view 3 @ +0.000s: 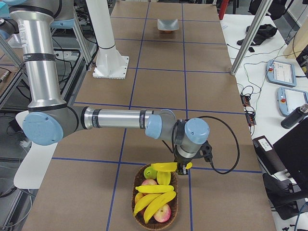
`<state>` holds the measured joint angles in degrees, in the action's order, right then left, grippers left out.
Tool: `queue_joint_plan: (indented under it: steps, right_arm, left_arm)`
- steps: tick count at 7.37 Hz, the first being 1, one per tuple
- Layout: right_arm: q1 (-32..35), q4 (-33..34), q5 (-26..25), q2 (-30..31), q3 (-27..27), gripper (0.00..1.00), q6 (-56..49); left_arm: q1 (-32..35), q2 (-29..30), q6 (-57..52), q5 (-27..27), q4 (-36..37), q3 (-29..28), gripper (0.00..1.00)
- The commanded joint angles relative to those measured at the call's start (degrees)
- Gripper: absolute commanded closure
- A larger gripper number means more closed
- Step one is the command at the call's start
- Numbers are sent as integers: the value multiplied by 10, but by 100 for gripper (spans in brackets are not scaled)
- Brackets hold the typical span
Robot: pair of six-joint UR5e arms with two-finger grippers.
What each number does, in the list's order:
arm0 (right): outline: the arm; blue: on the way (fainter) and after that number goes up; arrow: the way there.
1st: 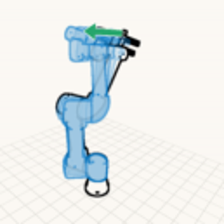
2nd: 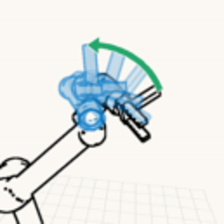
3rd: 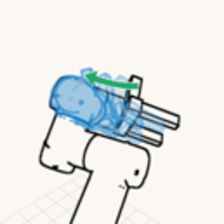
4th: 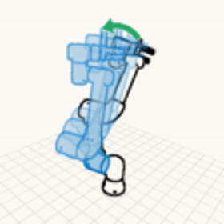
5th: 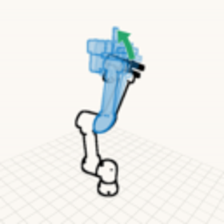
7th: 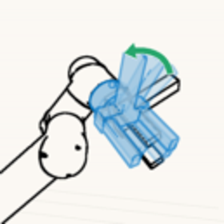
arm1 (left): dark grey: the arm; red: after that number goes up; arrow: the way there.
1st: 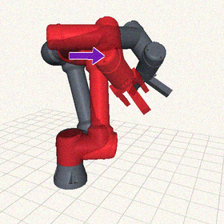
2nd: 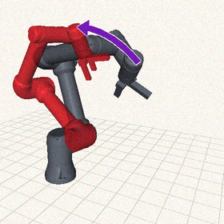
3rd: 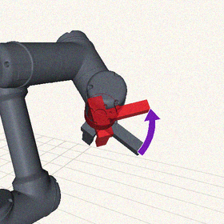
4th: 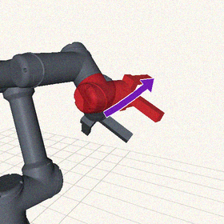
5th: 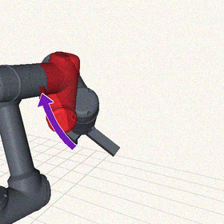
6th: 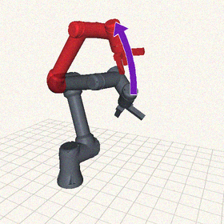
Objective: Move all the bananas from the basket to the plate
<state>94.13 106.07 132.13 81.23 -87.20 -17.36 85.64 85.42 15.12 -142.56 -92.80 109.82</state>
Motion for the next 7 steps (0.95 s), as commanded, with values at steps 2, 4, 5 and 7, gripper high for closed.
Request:
queue_joint_plan:
  steps: [2, 4, 5, 7]
  right_arm:
    - [-66, 32, 51, -40, -57, 100, 163]
    - [-141, 32, 62, -60, -132, 100, 272]
    - [-180, 32, 79, -71, -155, 100, 316]
    - [-245, 30, 78, -134, -163, 100, 435]
  left_arm:
    - [-6, 51, 60, -51, 1, -23, 0]
    - [-13, 100, 111, -114, -3, -30, 0]
    - [-41, 132, 181, -114, -3, -26, 0]
    - [-90, 193, 259, -111, -9, -32, 0]
